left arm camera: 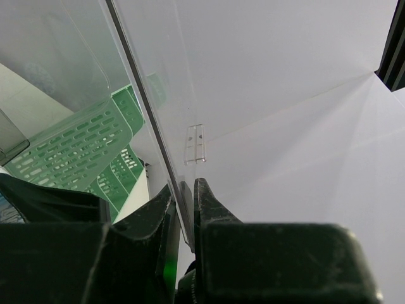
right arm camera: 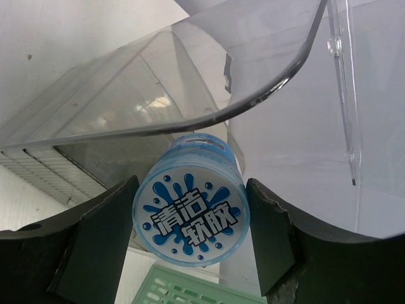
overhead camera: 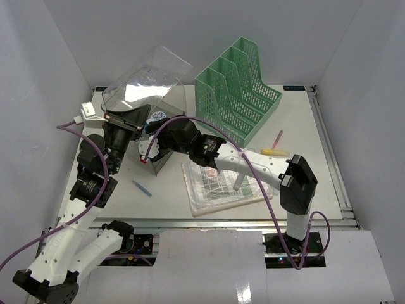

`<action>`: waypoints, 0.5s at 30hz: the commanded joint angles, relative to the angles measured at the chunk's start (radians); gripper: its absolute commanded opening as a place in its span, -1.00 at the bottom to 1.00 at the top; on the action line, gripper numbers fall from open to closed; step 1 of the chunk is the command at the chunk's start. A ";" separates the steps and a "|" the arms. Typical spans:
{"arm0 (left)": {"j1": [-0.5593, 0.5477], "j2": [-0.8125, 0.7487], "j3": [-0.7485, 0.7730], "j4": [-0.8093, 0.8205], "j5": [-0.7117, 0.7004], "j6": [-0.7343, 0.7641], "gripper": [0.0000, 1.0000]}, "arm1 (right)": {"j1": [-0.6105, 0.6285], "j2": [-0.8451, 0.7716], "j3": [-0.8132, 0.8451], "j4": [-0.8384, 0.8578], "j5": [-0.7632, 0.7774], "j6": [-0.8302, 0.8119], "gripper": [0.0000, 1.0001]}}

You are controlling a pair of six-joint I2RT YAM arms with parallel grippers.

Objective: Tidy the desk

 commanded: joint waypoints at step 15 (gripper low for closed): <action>0.003 -0.030 0.062 0.066 -0.013 0.030 -0.82 | 0.001 0.040 0.033 0.154 0.005 -0.028 0.66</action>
